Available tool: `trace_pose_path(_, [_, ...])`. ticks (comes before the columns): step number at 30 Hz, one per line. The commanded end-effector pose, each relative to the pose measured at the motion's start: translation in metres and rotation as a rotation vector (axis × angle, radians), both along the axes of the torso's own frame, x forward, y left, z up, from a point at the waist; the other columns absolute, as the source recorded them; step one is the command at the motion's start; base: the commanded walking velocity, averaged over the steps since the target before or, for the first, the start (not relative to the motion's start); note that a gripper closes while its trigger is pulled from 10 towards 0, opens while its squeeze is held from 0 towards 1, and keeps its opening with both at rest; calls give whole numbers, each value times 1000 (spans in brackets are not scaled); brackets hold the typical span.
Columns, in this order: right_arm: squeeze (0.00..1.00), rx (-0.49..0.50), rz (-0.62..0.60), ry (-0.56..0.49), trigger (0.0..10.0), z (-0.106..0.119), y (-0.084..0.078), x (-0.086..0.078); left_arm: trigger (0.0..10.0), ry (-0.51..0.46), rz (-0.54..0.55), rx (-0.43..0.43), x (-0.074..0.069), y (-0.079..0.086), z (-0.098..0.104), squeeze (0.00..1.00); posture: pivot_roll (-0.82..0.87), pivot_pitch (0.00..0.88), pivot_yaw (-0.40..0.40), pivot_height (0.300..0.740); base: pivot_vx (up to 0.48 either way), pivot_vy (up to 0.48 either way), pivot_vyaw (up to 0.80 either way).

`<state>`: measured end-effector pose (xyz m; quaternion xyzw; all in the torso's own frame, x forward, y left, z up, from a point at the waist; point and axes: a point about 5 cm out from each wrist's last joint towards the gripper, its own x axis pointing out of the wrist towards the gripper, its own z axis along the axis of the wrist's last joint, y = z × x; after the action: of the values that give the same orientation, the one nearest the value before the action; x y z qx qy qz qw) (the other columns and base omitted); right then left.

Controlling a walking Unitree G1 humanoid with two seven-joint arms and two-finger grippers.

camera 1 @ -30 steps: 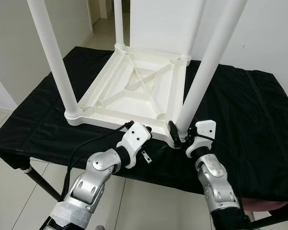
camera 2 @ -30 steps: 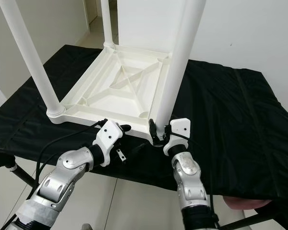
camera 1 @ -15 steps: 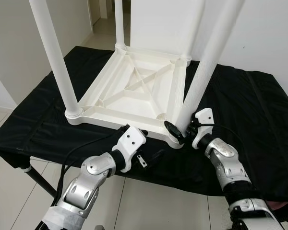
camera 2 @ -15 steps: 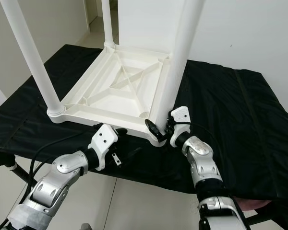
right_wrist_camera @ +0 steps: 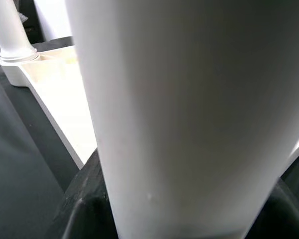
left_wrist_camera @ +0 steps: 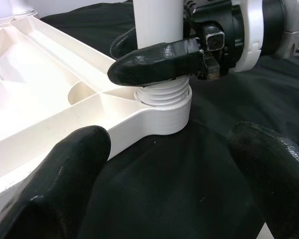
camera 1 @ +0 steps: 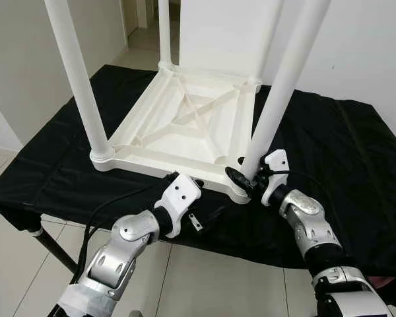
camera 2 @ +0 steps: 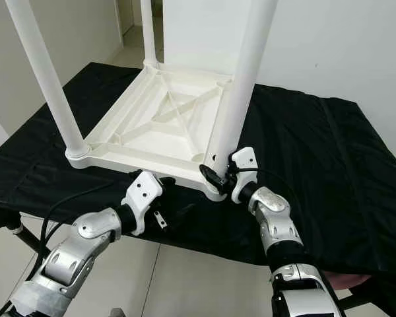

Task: Building children table

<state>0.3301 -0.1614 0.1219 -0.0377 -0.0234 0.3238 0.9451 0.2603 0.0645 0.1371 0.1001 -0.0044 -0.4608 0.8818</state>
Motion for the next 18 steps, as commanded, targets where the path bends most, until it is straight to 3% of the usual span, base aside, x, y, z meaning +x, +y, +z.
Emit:
trace_pose_path(1, [0, 3, -62, 49, 10000, -11, -1, -5, 10000, 10, -80, 2, -4, -5, 1, 0, -39, 0, -54, 740, 0, 0, 0])
trace_pose_path(6, [0, 23, -144, 36, 10000, -12, 0, -6, 10000, 9, -82, -2, -3, -6, 2, 0, -42, 0, -54, 740, 0, 0, 0])
trace_pose_path(11, [0, 45, -367, 11, 10000, -12, 11, -9, 10000, 14, -86, -19, -4, -8, 4, 0, -50, 0, -53, 740, 0, 0, 0])
trace_pose_path(13, [0, 45, -367, 11, 10000, -12, 11, -9, 10000, 14, -86, -19, -4, -8, 4, 0, -50, 0, -53, 740, 0, 0, 0])
trace_pose_path(16, [0, 99, -597, 53, 10000, -20, 18, -18, 10000, 24, -84, -28, -4, -9, 3, 0, -50, 0, -53, 740, 0, 0, 0])
trace_pose_path(18, [0, 115, -634, 63, 10000, -22, 21, -21, 10000, 26, -83, -31, -4, -9, 3, 0, -50, 0, -53, 740, 0, 0, 0])
